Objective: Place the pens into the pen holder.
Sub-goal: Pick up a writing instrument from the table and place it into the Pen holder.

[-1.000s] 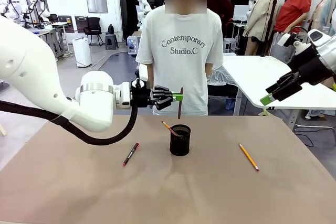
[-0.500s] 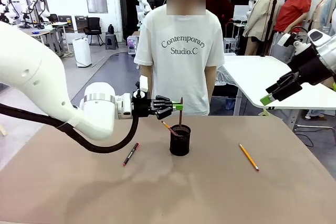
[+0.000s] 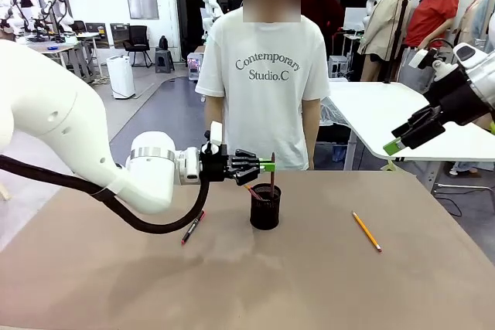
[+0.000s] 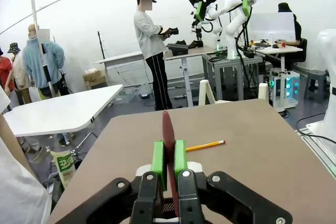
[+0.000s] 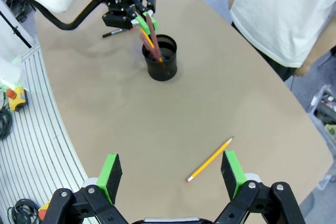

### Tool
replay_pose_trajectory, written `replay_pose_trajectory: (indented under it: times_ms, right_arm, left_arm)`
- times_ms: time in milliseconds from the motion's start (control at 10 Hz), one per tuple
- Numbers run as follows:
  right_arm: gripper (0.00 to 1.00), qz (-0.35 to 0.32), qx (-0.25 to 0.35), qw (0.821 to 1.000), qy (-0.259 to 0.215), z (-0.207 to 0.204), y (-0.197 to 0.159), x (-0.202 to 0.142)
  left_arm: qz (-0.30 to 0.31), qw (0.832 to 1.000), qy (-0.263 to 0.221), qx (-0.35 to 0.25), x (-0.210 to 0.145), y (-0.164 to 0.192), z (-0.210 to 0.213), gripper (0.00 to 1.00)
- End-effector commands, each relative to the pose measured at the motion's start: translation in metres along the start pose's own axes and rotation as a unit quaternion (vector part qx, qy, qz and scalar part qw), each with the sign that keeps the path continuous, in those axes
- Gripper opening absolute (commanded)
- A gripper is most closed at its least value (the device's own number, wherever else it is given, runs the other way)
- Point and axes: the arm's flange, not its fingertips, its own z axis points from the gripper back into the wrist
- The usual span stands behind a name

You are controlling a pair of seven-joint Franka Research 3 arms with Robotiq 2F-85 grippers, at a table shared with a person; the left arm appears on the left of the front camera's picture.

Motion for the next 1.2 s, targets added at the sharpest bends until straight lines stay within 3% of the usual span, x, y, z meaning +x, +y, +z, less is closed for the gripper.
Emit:
replay_pose_trajectory:
  times_ms: [0,400,1000,1100]
  right_arm:
    - [1.0,0.003,0.004,1.0,-0.007,0.0002,-0.0013,0.0008]
    - [1.0,0.003,0.004,1.0,-0.007,0.0002,-0.0013,0.0008]
    - [1.0,0.003,0.004,1.0,-0.007,0.0002,-0.0013,0.0008]
    - [1.0,0.003,0.004,1.0,-0.007,0.0002,-0.0013,0.0008]
  left_arm:
    - [-0.011,1.0,-0.006,-0.019,-0.0003,0.004,-0.0016,0.26]
    - [-0.009,0.999,-0.004,-0.036,0.0023,0.0007,-0.0003,1.0]
    - [-0.012,1.0,0.001,-0.024,0.0057,-0.0011,0.0019,1.0]
    - [-0.016,1.0,0.013,-0.019,0.0066,-0.0008,0.0021,0.93]
